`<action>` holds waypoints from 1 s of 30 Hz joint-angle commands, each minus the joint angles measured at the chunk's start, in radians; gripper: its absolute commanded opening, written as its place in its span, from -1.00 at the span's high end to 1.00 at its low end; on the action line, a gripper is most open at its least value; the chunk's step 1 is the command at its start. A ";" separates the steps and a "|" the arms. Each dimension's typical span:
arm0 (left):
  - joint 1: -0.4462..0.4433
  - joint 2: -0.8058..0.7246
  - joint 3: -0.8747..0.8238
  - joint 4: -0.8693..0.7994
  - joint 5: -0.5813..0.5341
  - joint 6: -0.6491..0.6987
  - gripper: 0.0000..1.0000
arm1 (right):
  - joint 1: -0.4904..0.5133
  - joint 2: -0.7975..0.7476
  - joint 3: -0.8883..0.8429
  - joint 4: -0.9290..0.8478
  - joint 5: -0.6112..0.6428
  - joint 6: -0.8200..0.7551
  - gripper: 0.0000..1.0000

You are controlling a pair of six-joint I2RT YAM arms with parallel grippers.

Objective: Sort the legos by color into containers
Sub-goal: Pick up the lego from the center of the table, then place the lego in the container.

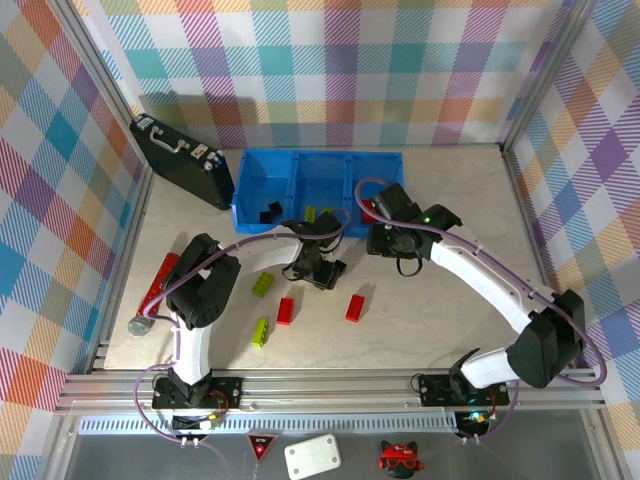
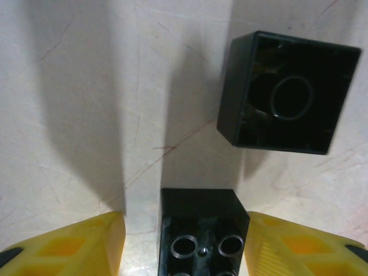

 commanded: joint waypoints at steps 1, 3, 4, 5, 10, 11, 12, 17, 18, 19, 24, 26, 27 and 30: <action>-0.012 0.016 0.036 -0.033 -0.022 0.016 -0.01 | -0.010 -0.028 -0.015 0.024 -0.023 -0.003 -0.06; -0.013 0.016 0.040 -0.031 -0.022 0.014 0.10 | -0.011 -0.033 -0.022 0.024 -0.020 -0.002 -0.06; -0.012 0.017 0.043 -0.031 -0.022 0.013 0.16 | -0.012 -0.037 -0.026 0.024 -0.020 -0.003 -0.06; -0.012 0.017 0.045 -0.033 -0.023 0.013 0.19 | -0.012 -0.041 -0.032 0.025 -0.019 -0.002 -0.05; -0.013 0.018 0.057 -0.051 -0.037 0.018 0.32 | -0.017 -0.053 -0.048 0.032 -0.021 -0.002 -0.05; -0.012 0.014 0.057 -0.054 -0.045 0.019 0.34 | -0.018 -0.053 -0.050 0.032 -0.023 -0.002 -0.05; -0.013 0.009 0.058 -0.055 -0.050 0.019 0.35 | -0.018 -0.053 -0.051 0.033 -0.024 -0.005 -0.05; -0.010 -0.031 0.062 -0.079 -0.083 0.014 0.36 | -0.021 -0.047 -0.059 0.050 -0.036 -0.007 -0.05; -0.006 -0.043 0.062 -0.084 -0.088 0.012 0.36 | -0.023 -0.044 -0.060 0.054 -0.036 -0.005 -0.05; -0.002 -0.055 0.063 -0.088 -0.089 0.009 0.36 | -0.023 -0.042 -0.063 0.056 -0.036 -0.007 -0.05; 0.032 -0.111 0.076 -0.111 -0.096 -0.001 0.36 | -0.033 -0.032 -0.082 0.080 -0.049 -0.006 -0.05; 0.053 -0.138 0.080 -0.119 -0.096 -0.002 0.36 | -0.034 -0.025 -0.084 0.087 -0.054 -0.006 -0.05; 0.061 -0.151 0.082 -0.122 -0.097 -0.002 0.36 | -0.033 -0.021 -0.087 0.089 -0.056 -0.006 -0.05; 0.094 -0.192 0.081 -0.131 -0.104 -0.005 0.36 | -0.035 -0.012 -0.083 0.088 -0.065 -0.007 -0.05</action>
